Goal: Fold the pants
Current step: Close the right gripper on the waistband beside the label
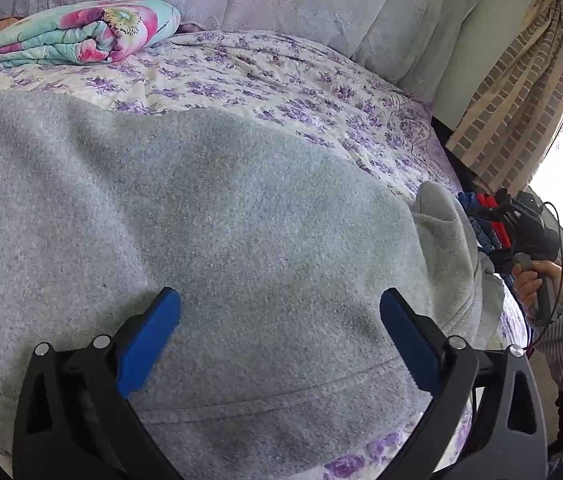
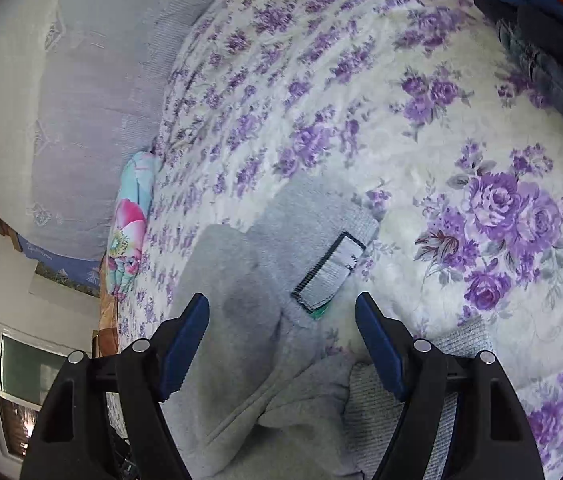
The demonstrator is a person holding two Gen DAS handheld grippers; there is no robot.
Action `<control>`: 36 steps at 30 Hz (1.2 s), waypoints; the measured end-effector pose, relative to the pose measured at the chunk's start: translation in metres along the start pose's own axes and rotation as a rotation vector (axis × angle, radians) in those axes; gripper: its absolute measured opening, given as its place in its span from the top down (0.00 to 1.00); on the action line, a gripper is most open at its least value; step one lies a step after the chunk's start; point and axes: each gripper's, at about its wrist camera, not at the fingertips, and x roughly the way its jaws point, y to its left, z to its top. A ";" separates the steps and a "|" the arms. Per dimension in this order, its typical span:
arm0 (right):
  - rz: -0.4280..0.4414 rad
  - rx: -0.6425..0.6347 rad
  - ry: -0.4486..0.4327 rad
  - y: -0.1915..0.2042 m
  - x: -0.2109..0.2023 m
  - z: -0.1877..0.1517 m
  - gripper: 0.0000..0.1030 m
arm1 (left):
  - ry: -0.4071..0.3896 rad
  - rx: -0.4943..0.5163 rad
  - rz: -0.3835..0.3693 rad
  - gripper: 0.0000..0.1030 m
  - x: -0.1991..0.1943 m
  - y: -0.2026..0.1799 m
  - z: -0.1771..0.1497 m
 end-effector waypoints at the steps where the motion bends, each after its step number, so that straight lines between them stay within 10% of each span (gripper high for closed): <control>1: -0.008 -0.005 -0.003 0.001 0.002 0.000 0.27 | 0.000 0.001 0.001 0.05 0.000 0.000 0.000; 6: -0.072 -0.126 -0.052 0.018 0.019 -0.006 0.35 | -0.002 0.007 0.005 0.05 0.000 0.000 0.000; 10: 0.000 -0.157 -0.090 0.028 0.014 -0.005 0.77 | -0.002 0.008 0.006 0.05 0.000 -0.001 -0.001; 20: 0.137 -0.239 -0.213 0.062 -0.071 -0.021 0.85 | -0.009 0.002 -0.004 0.05 -0.002 -0.002 -0.002; 32: 0.049 0.033 -0.188 -0.054 -0.106 -0.077 0.84 | -0.020 -0.026 -0.045 0.05 -0.007 0.004 -0.002; 36: 0.097 0.050 -0.177 -0.057 -0.117 -0.092 0.47 | -0.018 -0.021 -0.042 0.05 -0.007 0.003 -0.003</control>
